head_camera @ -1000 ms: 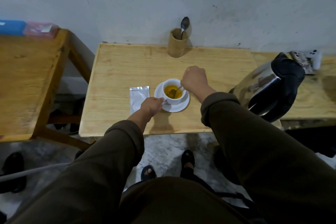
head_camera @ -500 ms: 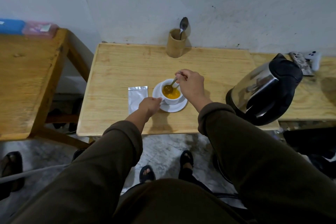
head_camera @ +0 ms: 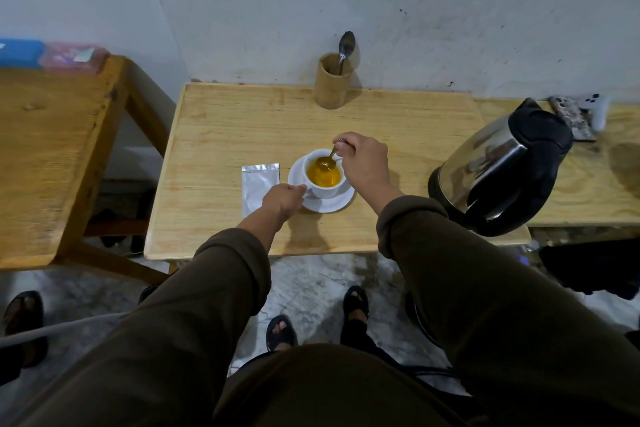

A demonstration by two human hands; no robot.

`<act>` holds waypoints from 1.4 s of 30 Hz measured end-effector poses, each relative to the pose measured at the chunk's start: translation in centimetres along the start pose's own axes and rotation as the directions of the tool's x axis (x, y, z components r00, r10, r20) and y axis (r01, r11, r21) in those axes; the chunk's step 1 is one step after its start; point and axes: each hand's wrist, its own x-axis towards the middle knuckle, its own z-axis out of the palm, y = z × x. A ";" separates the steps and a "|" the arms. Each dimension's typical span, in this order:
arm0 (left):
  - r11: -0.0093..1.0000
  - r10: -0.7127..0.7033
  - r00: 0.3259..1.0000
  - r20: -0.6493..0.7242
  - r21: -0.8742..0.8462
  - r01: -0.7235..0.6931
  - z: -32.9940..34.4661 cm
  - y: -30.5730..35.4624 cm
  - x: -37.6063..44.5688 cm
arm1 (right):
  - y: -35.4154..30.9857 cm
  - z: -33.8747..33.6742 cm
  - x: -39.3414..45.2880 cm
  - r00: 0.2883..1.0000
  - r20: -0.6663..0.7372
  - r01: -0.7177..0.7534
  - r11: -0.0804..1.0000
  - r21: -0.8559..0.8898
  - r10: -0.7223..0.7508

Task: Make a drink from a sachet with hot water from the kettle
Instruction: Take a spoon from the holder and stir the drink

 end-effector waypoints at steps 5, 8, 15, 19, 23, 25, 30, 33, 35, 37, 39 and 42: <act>1.000 -0.010 1.000 0.010 -0.024 0.010 -0.1 -0.3 0.4 | -0.4 0.0 0.0 0.999 0.032 -0.018 0.999 0.045 0.017; 0.999 -0.016 1.000 0.011 -0.034 0.017 -0.2 -0.5 0.5 | -0.4 0.0 0.2 1.000 0.029 -0.004 1.000 0.006 0.004; 1.000 -0.008 1.000 0.015 -0.024 0.008 -0.2 -0.2 0.2 | -0.2 0.5 0.5 1.000 -0.025 0.002 1.000 0.004 -0.002; 1.000 -0.019 1.000 0.023 -0.008 0.019 -0.3 0.0 0.2 | -0.6 0.7 0.6 0.999 0.017 -0.031 0.998 0.056 0.031; 0.999 -0.036 0.999 0.019 -0.024 0.036 -0.3 0.1 0.2 | -0.5 0.7 1.2 1.000 0.024 -0.011 0.999 -0.033 0.012; 1.000 -0.024 0.999 0.029 -0.008 0.025 -0.3 0.2 0.0 | -0.5 0.5 1.4 1.000 -0.006 0.019 0.996 -0.091 -0.020; 1.000 -0.018 1.000 0.021 -0.007 0.018 -0.3 0.1 0.2 | -0.7 0.7 1.2 1.000 -0.004 0.026 1.000 -0.008 -0.026; 1.000 -0.015 1.000 0.022 0.005 0.015 -0.3 0.0 0.2 | -0.7 0.7 1.0 0.999 0.044 0.005 0.999 0.035 -0.007; 1.000 -0.007 1.000 0.023 0.015 0.006 -0.3 0.0 0.2 | -0.7 0.7 1.1 0.998 0.065 -0.002 1.000 0.023 0.001; 1.000 -0.007 1.000 0.022 0.013 0.006 -0.2 -0.1 0.3 | -0.6 0.5 1.3 0.998 0.059 0.005 1.000 -0.028 -0.004; 1.000 -0.012 1.000 0.019 0.009 0.012 -0.2 0.0 0.3 | -0.5 0.3 1.5 0.999 0.023 0.034 0.996 -0.088 -0.032; 0.999 -0.036 0.999 0.009 -0.015 0.036 -0.2 -0.2 0.7 | -0.3 0.4 1.5 0.999 0.005 0.044 0.998 -0.046 -0.044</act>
